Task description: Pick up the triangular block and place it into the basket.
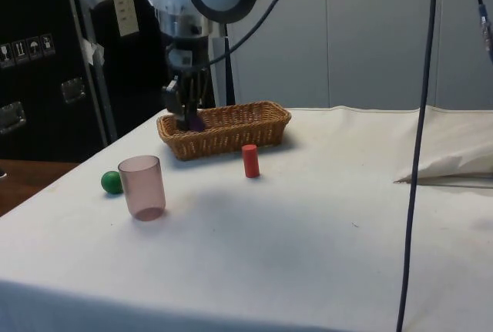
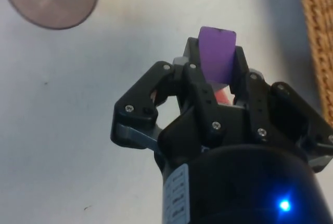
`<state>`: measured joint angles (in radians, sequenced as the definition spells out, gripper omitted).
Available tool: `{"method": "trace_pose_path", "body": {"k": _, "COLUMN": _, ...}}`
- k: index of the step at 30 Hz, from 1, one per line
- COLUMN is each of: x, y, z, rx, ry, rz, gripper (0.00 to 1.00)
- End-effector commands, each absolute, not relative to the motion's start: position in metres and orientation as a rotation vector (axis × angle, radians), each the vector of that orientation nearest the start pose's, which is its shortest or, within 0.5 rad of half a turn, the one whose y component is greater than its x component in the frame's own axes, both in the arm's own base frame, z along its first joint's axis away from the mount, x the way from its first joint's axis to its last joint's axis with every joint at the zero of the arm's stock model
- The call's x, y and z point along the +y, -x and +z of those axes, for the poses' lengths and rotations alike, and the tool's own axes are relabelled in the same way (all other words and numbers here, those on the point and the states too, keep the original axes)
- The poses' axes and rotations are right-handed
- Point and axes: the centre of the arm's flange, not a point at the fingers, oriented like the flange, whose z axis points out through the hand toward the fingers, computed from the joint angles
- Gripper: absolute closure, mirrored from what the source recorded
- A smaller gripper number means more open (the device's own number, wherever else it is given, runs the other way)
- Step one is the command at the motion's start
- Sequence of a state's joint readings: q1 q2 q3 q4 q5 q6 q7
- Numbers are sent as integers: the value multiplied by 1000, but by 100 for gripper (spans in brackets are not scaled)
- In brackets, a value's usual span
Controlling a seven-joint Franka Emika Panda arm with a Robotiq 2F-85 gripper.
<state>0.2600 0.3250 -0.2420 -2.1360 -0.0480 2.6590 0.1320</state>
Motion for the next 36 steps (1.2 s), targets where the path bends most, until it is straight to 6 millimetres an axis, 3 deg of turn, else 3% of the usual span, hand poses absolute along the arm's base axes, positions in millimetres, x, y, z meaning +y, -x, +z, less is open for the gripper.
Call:
{"method": "trace_pose_path", "body": {"k": 1, "x": 9, "y": -595, "z": 281, "rx": 81, "ry": 3206, "rz": -345, "gripper": 66}}
{"method": "trace_pose_path", "body": {"k": 14, "x": -33, "y": -604, "z": 292, "rx": 88, "ry": 3237, "rz": -392, "gripper": 66}}
{"method": "trace_pose_path", "body": {"k": 36, "x": -111, "y": -609, "z": 286, "rx": 101, "ry": 3276, "rz": -425, "gripper": 66}}
